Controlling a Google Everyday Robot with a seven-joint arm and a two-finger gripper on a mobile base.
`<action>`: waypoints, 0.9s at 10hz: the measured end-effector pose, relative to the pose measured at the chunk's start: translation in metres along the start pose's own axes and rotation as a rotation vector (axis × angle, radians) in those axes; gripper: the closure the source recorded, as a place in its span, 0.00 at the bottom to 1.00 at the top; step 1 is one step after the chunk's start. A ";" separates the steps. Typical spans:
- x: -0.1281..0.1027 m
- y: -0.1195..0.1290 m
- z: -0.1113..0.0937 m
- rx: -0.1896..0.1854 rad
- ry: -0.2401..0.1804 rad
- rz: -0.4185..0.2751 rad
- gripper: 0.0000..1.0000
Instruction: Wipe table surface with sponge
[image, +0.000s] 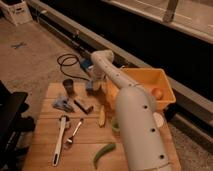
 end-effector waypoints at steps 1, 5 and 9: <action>-0.002 0.005 -0.001 0.004 -0.015 -0.005 1.00; -0.023 0.041 -0.006 -0.019 -0.059 -0.024 1.00; 0.021 0.051 -0.015 -0.023 0.008 0.061 1.00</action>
